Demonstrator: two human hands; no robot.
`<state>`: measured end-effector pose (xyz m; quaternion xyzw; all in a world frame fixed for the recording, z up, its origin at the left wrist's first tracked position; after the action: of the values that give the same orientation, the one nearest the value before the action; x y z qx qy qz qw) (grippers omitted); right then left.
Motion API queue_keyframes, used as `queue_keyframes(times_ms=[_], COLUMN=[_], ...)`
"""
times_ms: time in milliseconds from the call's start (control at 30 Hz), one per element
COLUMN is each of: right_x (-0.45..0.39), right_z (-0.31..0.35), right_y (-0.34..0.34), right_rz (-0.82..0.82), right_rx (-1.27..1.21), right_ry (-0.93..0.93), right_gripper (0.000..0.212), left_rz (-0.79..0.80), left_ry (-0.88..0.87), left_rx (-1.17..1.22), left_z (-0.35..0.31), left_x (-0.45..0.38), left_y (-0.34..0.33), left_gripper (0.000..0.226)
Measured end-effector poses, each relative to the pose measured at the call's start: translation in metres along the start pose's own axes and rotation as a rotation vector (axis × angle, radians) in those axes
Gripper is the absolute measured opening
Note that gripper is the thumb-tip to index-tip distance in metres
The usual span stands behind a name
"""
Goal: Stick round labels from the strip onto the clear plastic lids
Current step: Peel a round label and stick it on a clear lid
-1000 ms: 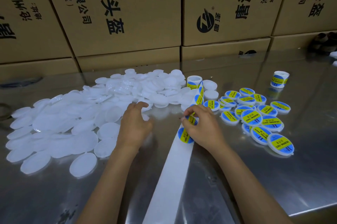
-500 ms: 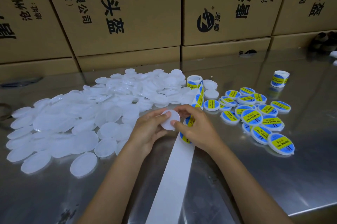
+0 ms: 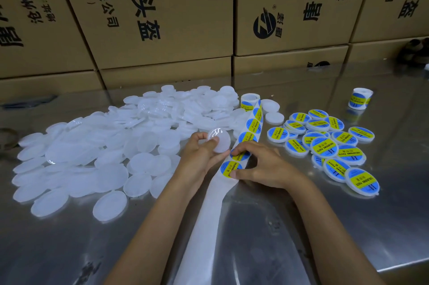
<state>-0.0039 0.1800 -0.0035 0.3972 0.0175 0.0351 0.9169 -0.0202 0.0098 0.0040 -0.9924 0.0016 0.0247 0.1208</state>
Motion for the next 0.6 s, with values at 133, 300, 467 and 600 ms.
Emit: queue_keyframes(times_ms=[133,300,467,600], right_x=[-0.001,-0.001,-0.002,-0.003], right_z=[0.002,0.002,0.001,0.002], right_y=[-0.001,-0.001,-0.001,-0.003], right_rz=[-0.017,-0.03,-0.012,-0.02], right_rx=[-0.02,-0.038,-0.078,-0.079], right_ry=[0.016,0.002,-0.005,0.024], right_gripper=[0.039,0.04,0.039,0.033], left_rz=[0.034,0.054,0.013,0.039], left_ry=[-0.051,-0.086,-0.123,-0.107], left_rx=[-0.08,-0.157,-0.09,-0.042], left_z=[0.006,0.01,0.011,0.012], left_x=[-0.001,-0.005,-0.007,-0.007], left_y=[-0.001,-0.003,-0.001,-0.002], left_gripper=[0.028,0.033,0.03,0.03])
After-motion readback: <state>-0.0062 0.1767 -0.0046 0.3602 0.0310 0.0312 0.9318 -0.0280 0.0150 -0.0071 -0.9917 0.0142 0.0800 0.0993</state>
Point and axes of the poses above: each hand's wrist, its own x-axis away from the middle knuckle, its own y-axis out of the back of the hand, z = x × y, the point moved 2 cm from there along -x, towards the middle knuckle, and after that the axes turned 11 degrees about -y, right-handed, at the moved point
